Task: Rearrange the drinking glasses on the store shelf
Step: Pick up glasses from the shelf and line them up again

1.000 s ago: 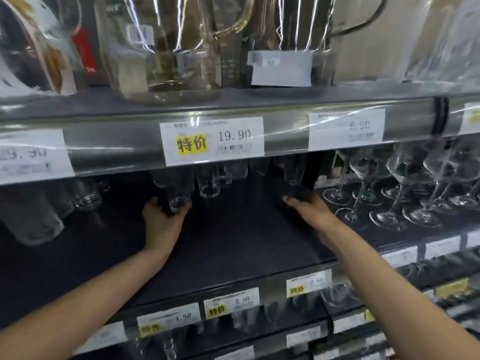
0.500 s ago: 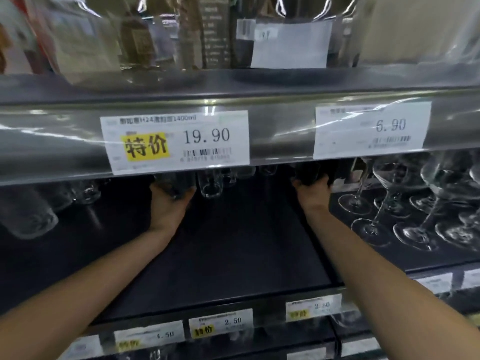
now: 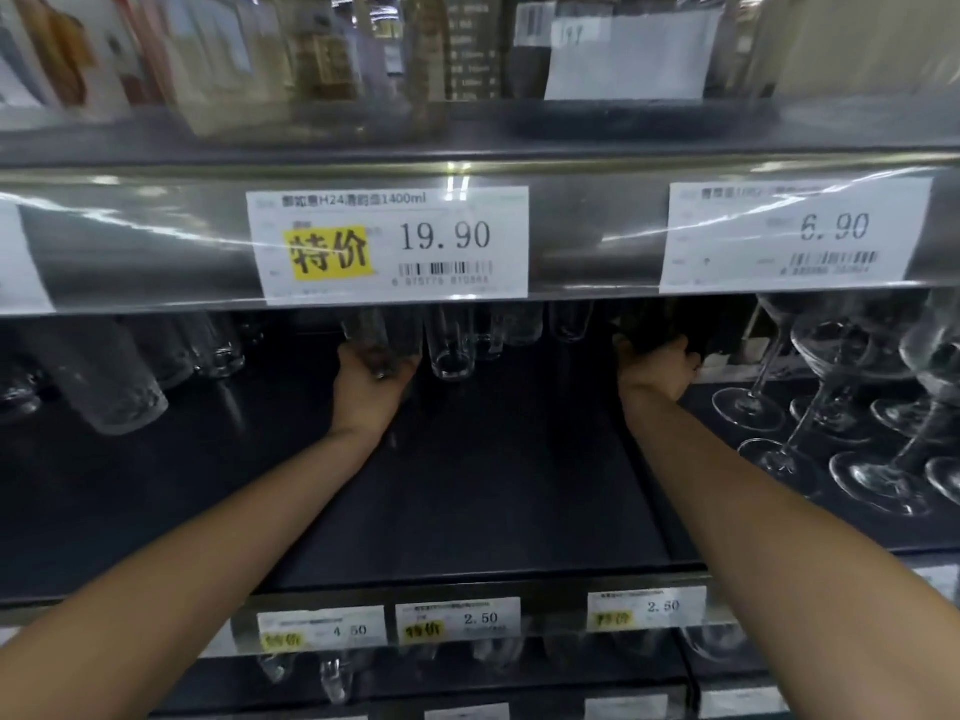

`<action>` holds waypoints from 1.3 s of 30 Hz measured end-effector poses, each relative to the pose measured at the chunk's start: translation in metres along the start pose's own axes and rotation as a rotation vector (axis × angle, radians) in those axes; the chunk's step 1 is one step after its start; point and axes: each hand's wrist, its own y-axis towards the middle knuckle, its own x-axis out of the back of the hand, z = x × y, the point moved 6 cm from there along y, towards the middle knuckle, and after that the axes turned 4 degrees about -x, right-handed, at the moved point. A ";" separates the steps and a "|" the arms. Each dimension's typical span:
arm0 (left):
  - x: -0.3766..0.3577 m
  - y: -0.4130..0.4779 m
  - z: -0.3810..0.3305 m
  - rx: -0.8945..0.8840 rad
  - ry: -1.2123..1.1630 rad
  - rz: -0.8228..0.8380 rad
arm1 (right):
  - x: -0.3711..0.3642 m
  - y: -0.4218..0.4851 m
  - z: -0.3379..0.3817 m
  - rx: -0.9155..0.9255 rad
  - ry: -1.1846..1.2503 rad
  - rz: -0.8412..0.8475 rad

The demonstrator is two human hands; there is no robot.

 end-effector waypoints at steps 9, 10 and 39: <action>0.003 -0.014 -0.006 0.047 -0.002 0.015 | 0.008 -0.006 -0.008 -0.018 0.123 0.124; 0.004 -0.019 -0.008 0.063 -0.008 0.011 | 0.012 -0.009 -0.010 -0.016 0.115 0.165; 0.181 -0.330 -0.097 0.249 -0.399 -0.425 | 0.079 -0.317 0.001 -0.065 0.665 1.495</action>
